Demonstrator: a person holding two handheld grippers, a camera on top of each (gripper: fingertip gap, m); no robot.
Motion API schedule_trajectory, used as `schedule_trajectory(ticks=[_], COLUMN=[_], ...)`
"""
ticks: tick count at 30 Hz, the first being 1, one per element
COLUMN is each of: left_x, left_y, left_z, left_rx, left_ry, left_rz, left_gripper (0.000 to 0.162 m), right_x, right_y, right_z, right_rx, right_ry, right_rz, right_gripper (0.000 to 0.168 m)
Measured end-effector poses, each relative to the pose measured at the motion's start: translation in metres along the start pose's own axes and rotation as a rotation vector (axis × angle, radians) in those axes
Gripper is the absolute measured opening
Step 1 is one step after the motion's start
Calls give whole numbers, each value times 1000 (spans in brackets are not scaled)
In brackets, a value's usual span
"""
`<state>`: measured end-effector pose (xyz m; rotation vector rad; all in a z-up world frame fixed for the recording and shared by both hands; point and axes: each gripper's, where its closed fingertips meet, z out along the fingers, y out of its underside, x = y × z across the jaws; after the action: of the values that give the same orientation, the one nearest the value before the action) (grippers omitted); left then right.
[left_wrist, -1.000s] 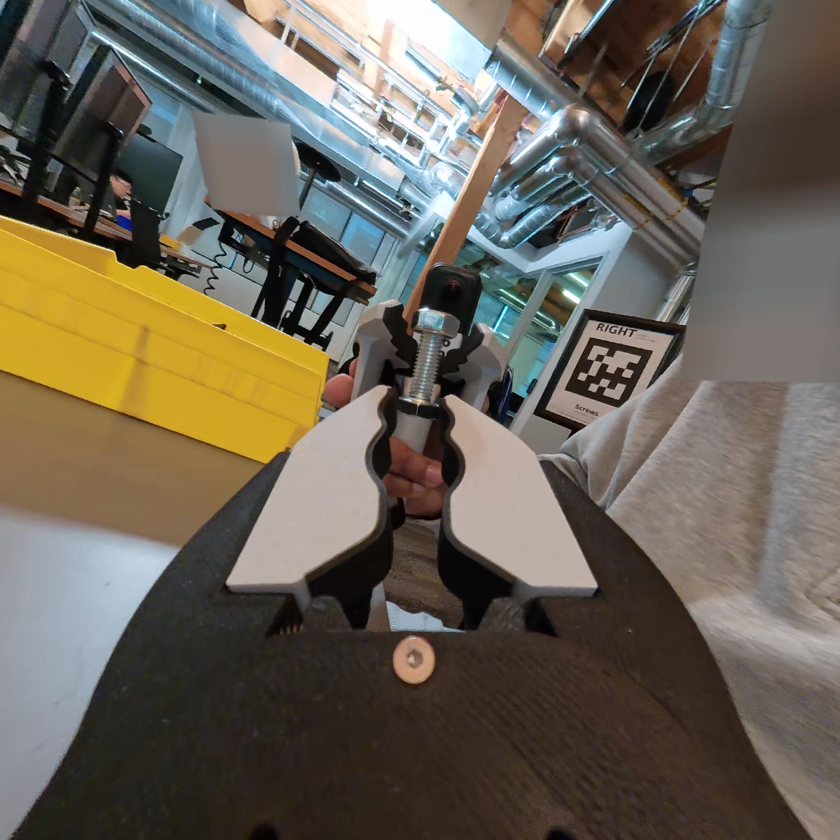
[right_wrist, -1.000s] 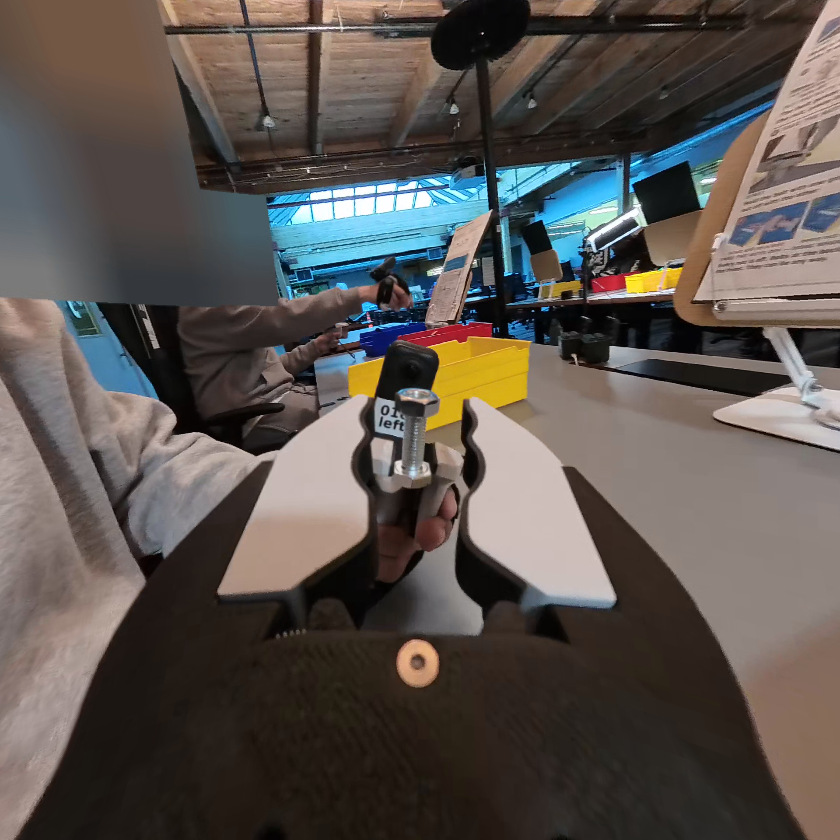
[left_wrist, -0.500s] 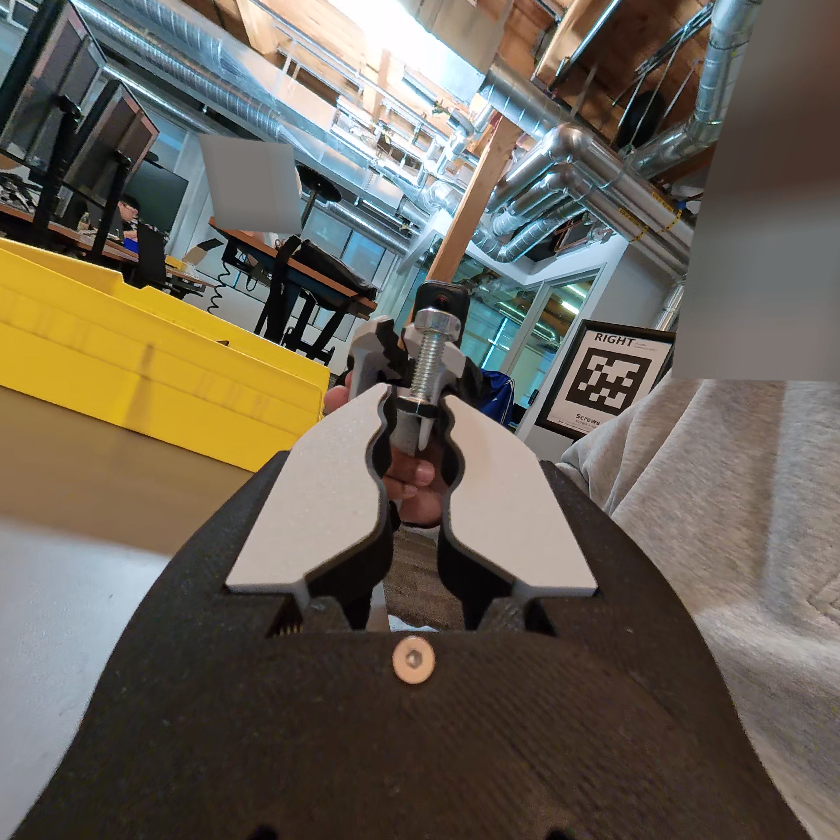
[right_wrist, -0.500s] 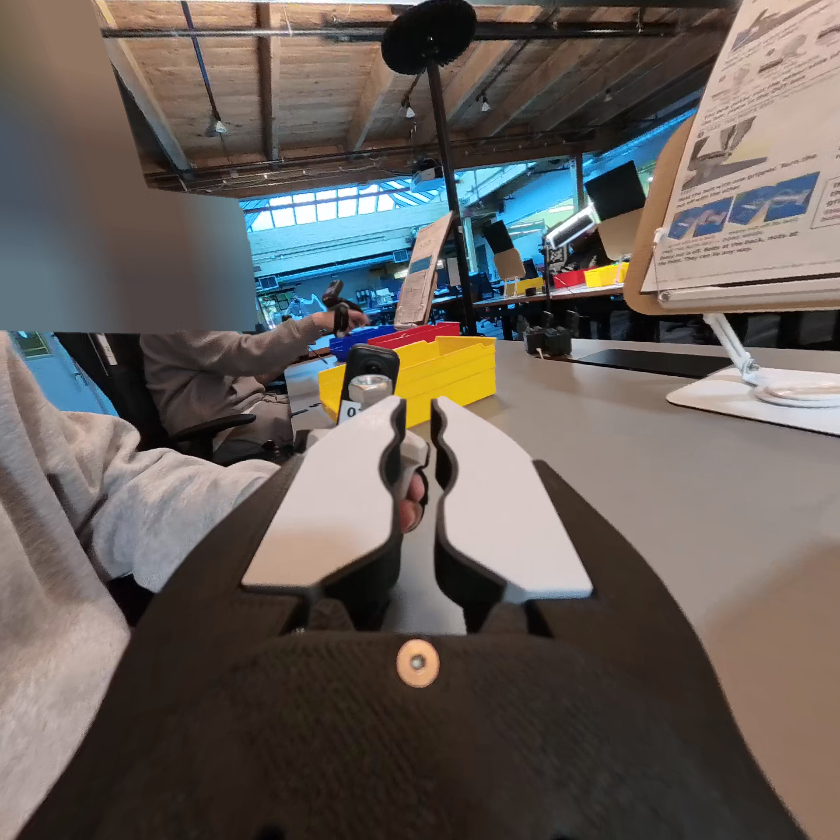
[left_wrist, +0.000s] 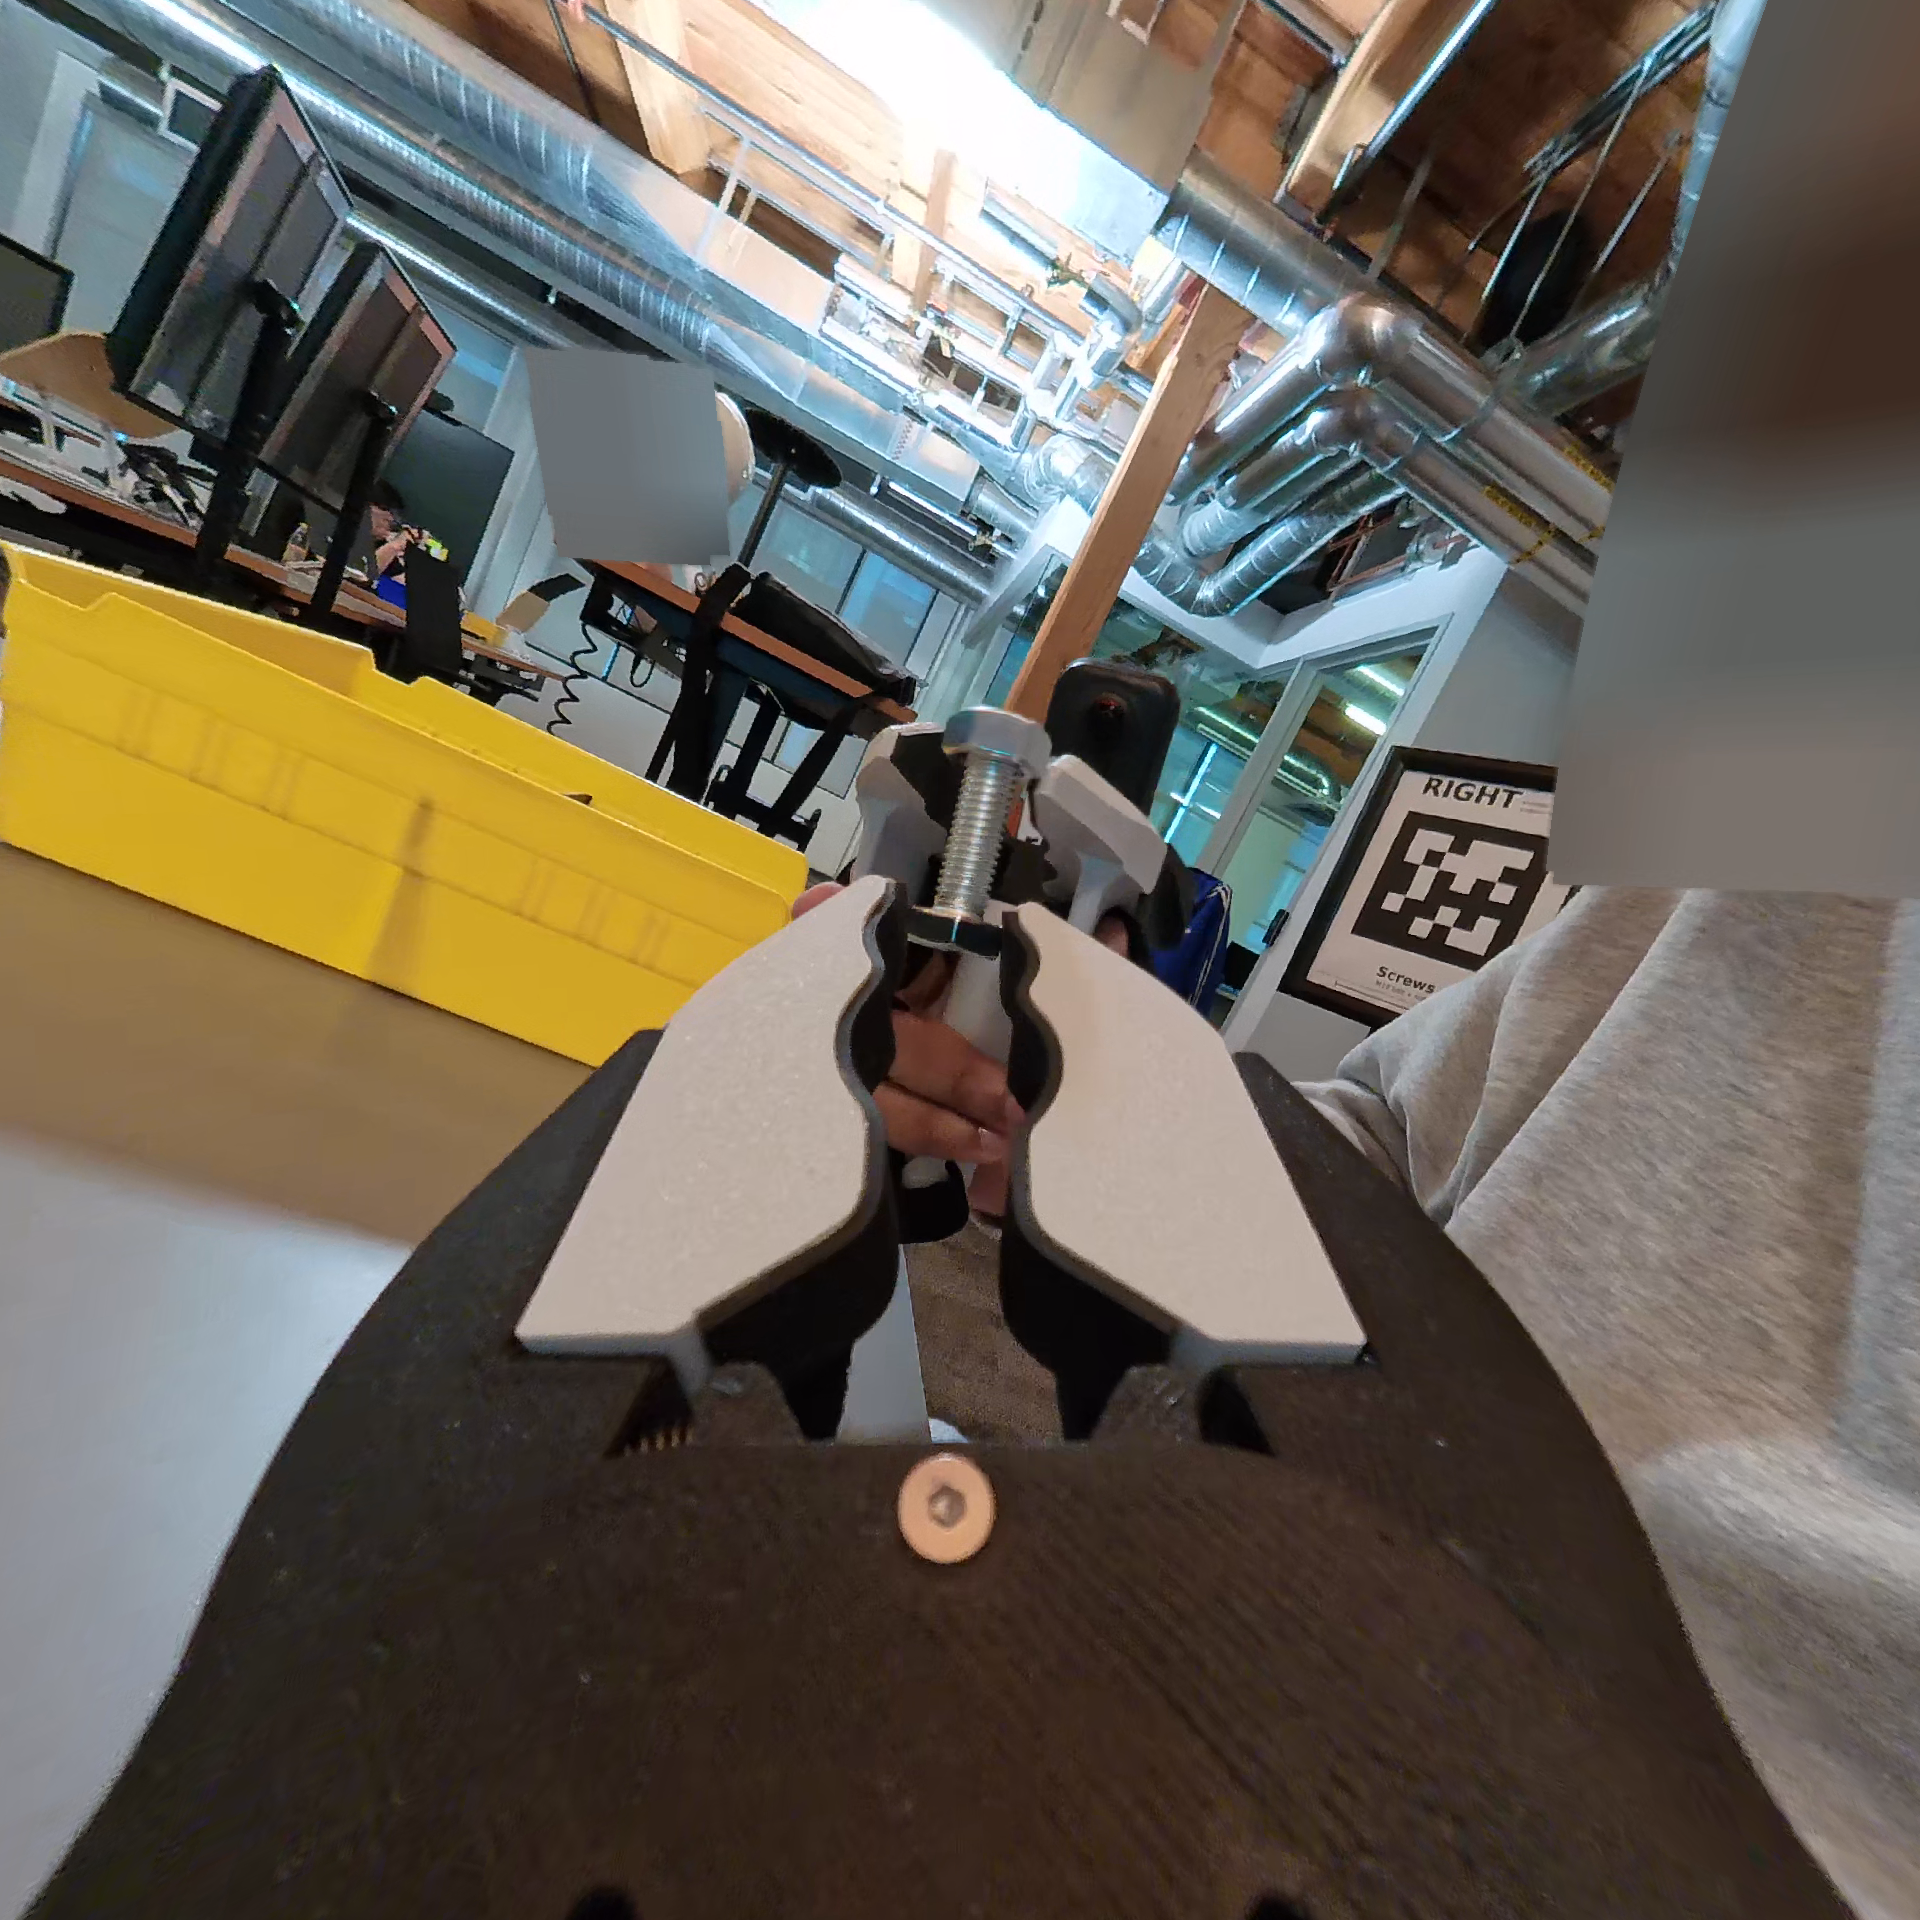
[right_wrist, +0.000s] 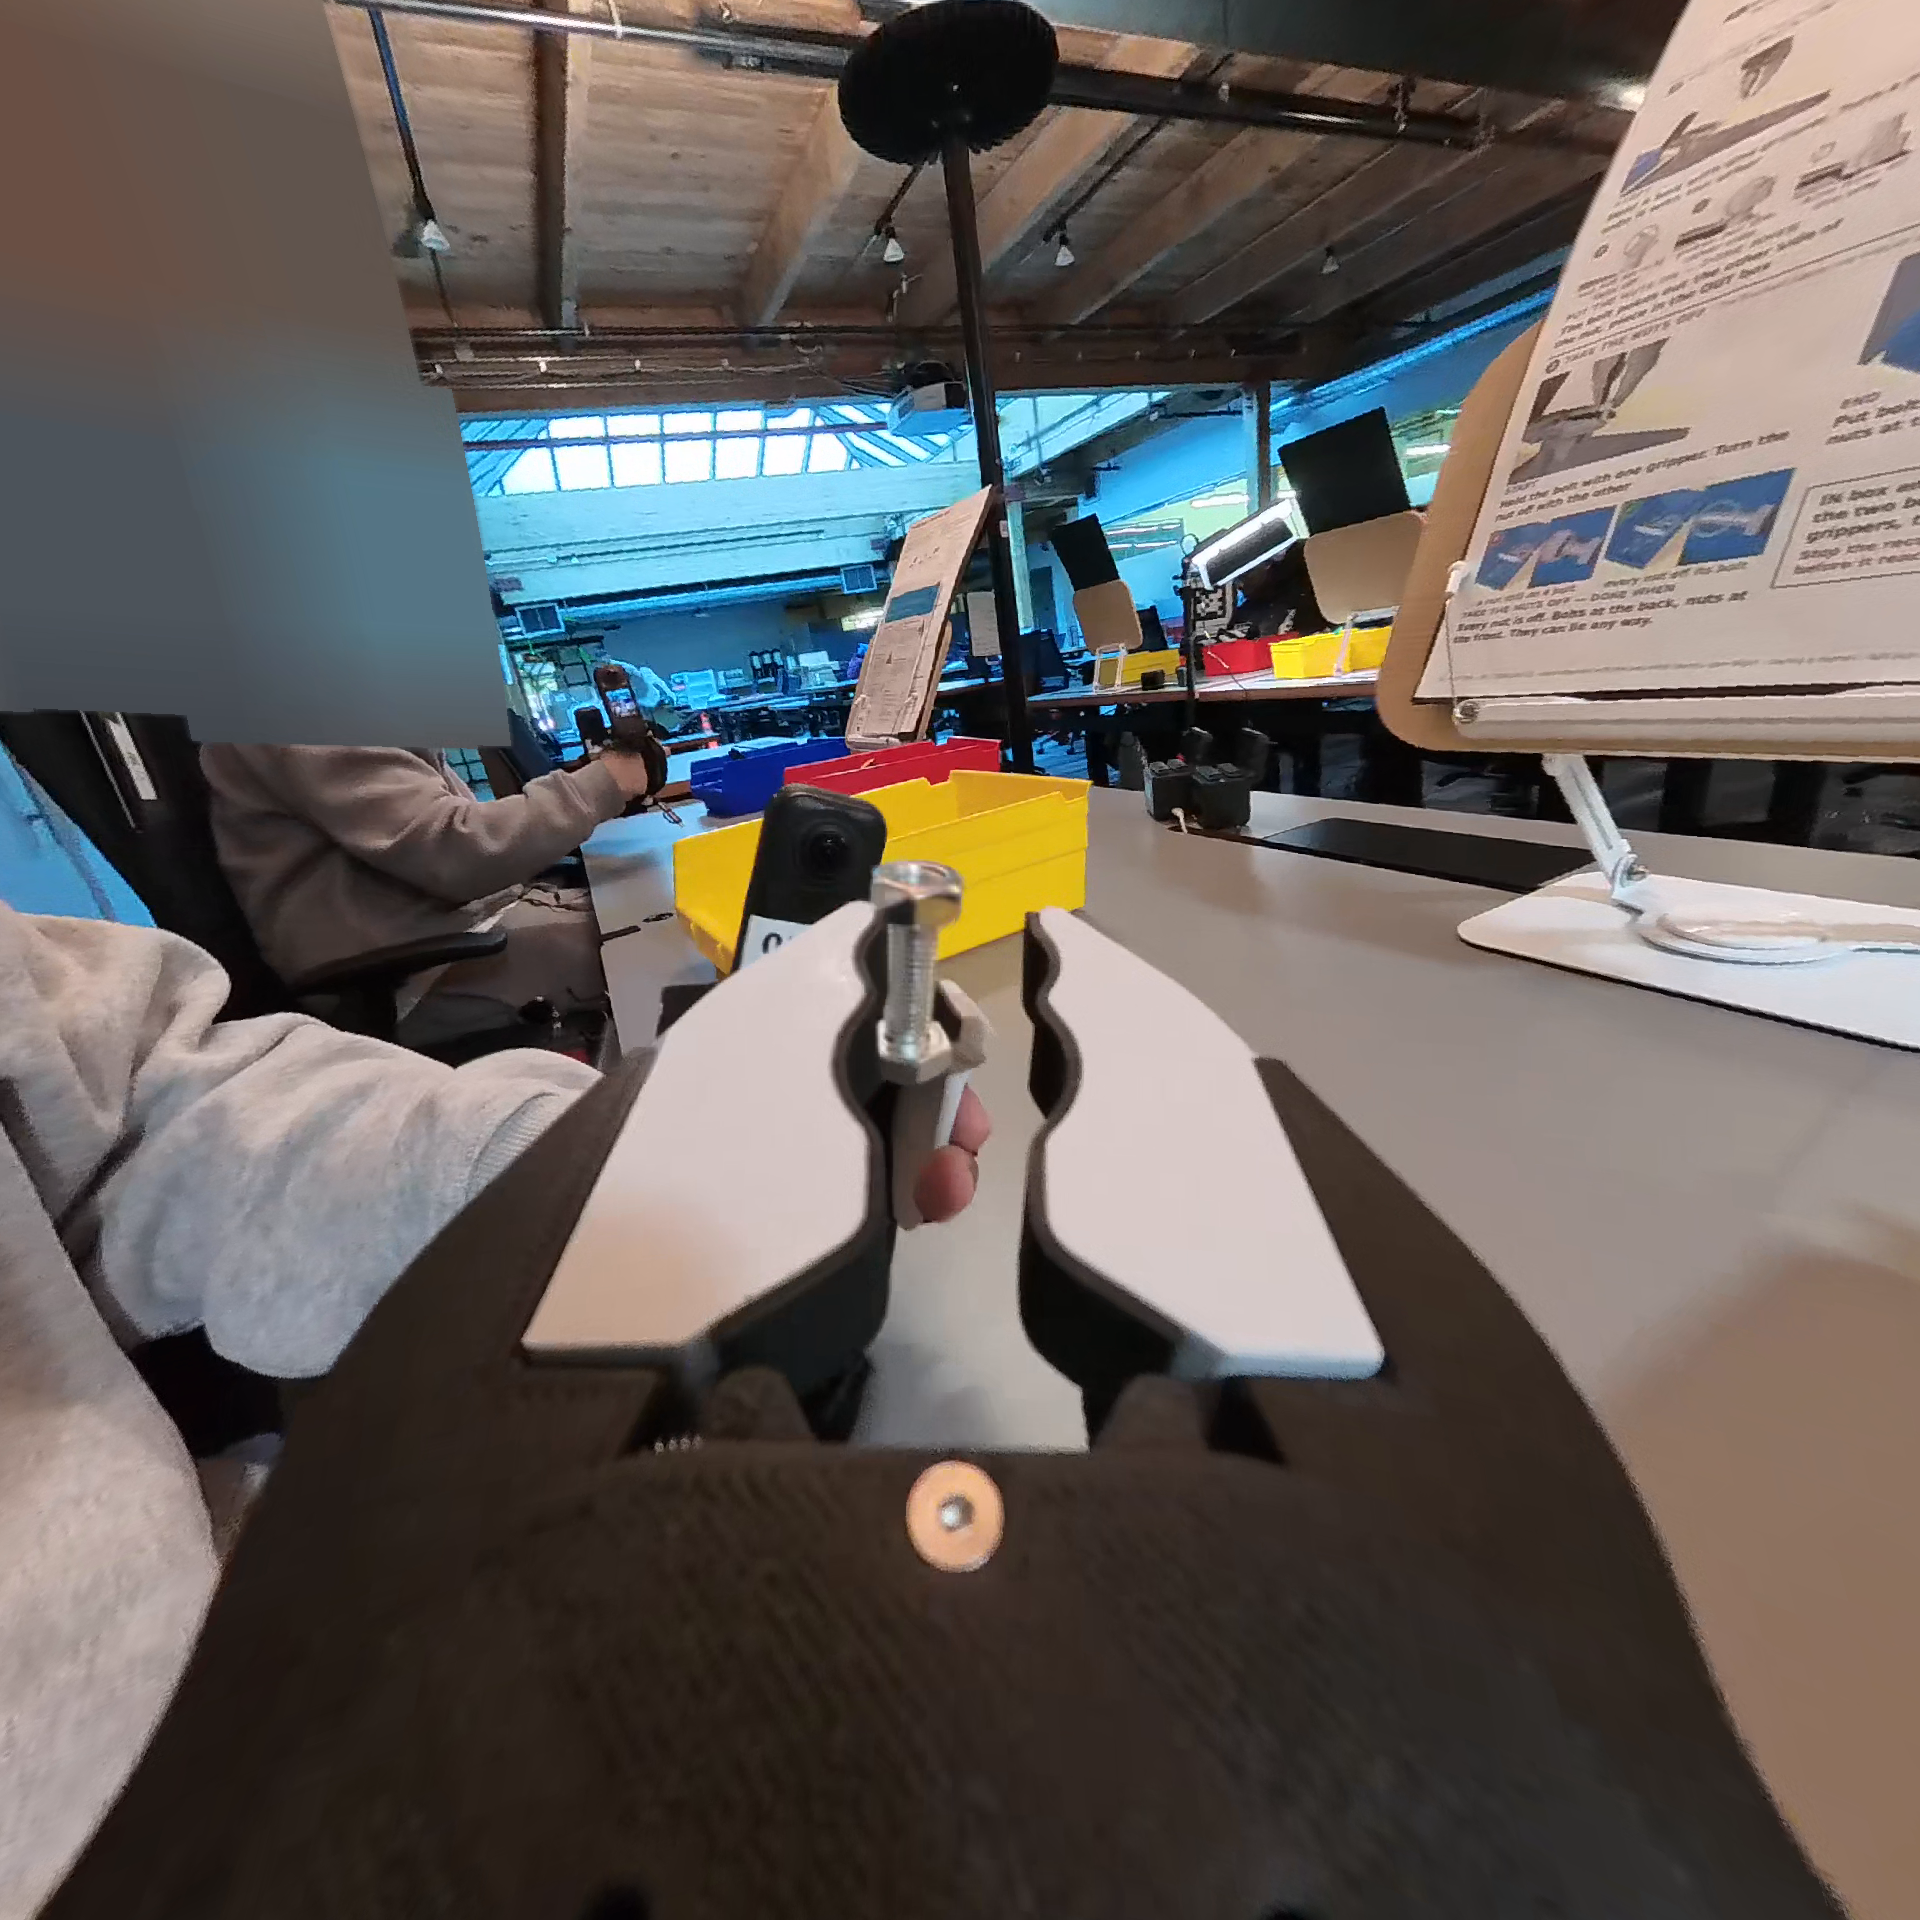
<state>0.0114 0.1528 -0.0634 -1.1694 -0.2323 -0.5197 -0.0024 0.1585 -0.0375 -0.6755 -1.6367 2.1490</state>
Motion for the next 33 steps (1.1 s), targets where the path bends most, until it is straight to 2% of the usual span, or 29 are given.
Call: schedule_trajectory(ticks=[1, 5, 11, 16, 24, 28, 33], left_x=[0, 1, -1, -4, -2, 1, 13], left_y=[-1, -1, 1, 4, 12, 12, 12], left_z=[-1, 0, 1, 3, 6, 7, 8], left_rx=[9, 6, -2, -7, -41, -43, -43], left_ry=[5, 2, -16, -40, -35, -10, 81], left_rz=[-7, -1, 17, 29, 37, 15, -43], left_gripper=[18, 18, 17, 18, 17, 18, 18], right_x=[3, 4, -5, -7, -8, -11, -24], right_y=[0, -5, -11, -3, 8, 6, 1], right_z=[-1, -4, 0, 5, 8, 6, 2], right_rx=[3, 26, 75, 31, -35, -27, -7], right_ry=[14, 6, 19, 30, 56, -3, -162], right_rz=[10, 25, 12, 52, 5, 31, 83], right_gripper=[16, 15, 36, 38, 18, 17, 18])
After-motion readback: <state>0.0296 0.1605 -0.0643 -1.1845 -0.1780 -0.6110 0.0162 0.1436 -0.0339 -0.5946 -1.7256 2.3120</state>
